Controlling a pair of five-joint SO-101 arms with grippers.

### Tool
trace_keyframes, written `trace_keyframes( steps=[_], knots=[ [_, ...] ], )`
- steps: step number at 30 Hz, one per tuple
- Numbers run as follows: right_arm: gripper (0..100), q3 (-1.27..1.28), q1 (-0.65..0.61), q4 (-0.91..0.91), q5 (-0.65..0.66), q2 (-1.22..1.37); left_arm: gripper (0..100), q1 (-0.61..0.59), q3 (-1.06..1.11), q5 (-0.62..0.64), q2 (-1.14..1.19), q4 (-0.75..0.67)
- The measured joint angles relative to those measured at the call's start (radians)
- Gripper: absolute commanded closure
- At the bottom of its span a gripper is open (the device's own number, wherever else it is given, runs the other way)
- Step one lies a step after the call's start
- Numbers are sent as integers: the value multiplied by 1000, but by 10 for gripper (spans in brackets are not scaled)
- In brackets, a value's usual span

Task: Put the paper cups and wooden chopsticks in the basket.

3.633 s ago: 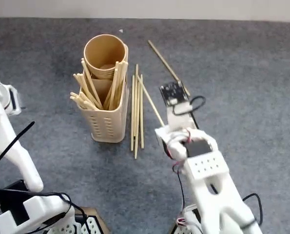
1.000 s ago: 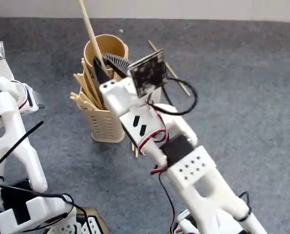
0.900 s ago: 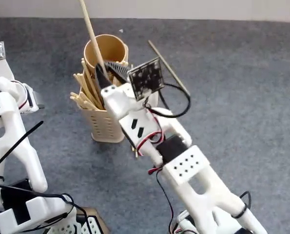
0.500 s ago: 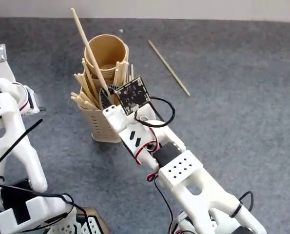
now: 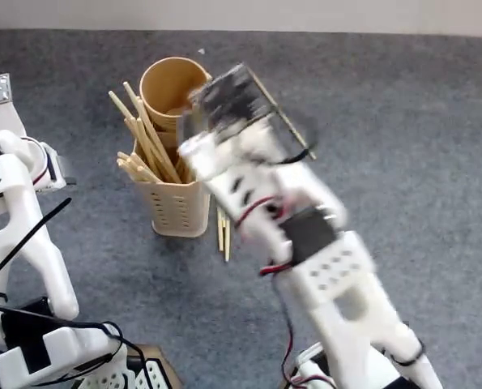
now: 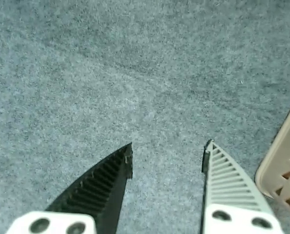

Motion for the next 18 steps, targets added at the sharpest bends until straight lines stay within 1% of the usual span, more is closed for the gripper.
trace_keyframes(
  steps=[3,5,7,9,12,15,18],
  knots=[
    [854,-212,120,190,20,5,746,0,0,0,0,0],
    [854,-236,187,242,71,14,746,0,0,0,0,0],
    [854,-216,235,250,115,61,746,0,0,0,0,0],
    [854,-161,265,224,175,138,746,0,0,0,0,0],
    [854,-63,288,112,256,293,746,0,15,0,0,0],
    [854,-35,287,8,284,456,746,0,17,0,0,-5],
    [854,-43,292,-49,290,608,747,-3,38,0,0,-34]
  ],
)
